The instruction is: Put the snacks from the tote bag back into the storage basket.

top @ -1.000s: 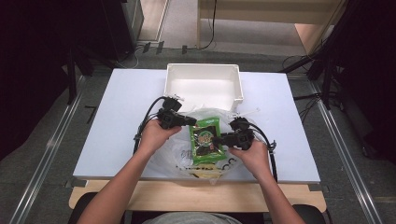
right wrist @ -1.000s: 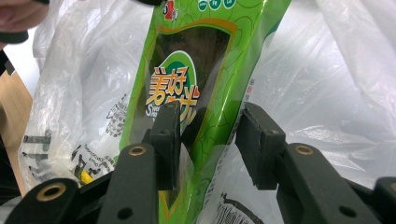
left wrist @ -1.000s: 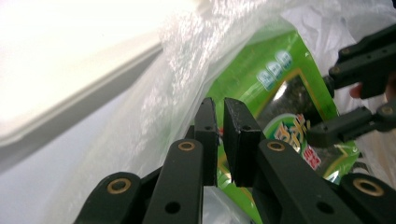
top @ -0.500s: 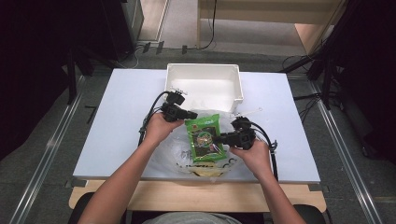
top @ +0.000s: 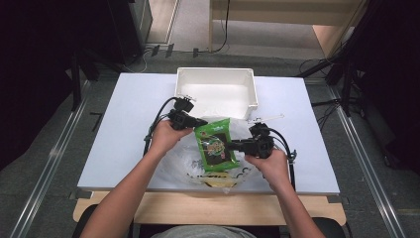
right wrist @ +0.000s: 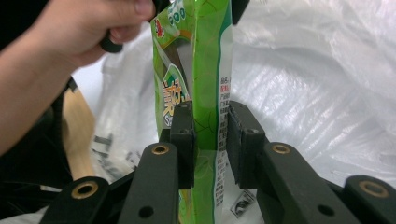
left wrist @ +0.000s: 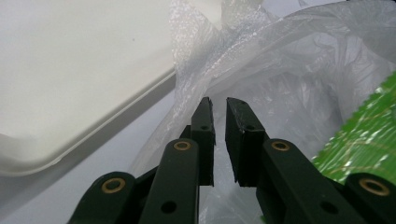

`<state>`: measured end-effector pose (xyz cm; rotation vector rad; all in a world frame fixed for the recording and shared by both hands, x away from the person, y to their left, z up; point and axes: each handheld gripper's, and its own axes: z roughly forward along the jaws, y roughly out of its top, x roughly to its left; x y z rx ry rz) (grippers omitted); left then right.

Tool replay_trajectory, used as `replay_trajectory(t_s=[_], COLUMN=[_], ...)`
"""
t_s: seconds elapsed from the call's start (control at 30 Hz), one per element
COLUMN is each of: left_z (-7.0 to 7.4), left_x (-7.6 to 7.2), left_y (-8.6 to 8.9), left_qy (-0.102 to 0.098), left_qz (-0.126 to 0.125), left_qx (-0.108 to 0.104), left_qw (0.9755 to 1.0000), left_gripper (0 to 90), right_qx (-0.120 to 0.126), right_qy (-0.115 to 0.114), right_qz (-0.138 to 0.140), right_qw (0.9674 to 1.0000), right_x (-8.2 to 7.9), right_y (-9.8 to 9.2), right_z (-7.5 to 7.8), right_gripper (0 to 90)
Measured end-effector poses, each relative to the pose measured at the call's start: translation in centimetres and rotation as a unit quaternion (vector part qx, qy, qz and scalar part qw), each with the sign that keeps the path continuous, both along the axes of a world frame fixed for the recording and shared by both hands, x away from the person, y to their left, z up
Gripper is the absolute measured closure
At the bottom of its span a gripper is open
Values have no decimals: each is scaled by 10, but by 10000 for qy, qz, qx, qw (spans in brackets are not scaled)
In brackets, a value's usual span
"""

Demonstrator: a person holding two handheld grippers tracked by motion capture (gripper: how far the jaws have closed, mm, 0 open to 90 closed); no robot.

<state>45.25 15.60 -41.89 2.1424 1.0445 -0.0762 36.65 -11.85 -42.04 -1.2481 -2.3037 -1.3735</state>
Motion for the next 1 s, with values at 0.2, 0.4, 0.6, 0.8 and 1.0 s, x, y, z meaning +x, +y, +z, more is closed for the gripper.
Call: replay_trajectory(t_s=[0.2, 0.4, 0.6, 0.8, 1.0], left_z=[1, 3, 6, 5, 7], left_x=[-1, -5, -7, -9, -11], left_y=[3, 7, 12, 16, 18], left_qy=[-3, 45, 1, 2, -7], left_qz=[28, -16, 22, 9, 37], left_qx=[-67, -133, -127, -75, -127], left_qw=[10000, 9999, 9999, 10000, 9999], left_gripper=[786, 738, 707, 698, 667], right_qx=[-127, -221, -189, -181, -199], right_qy=[-222, -302, -358, -418, -510], right_qz=[-76, -218, -337, -405, -512], right_qw=[9996, 9991, 9986, 9981, 9972], right_x=[-2, -1, 0, 0, 1], right_y=[-2, -9, -13, -16, -21], right_z=[8, 11, 15, 18, 24], right_gripper=[755, 755, 754, 754, 754])
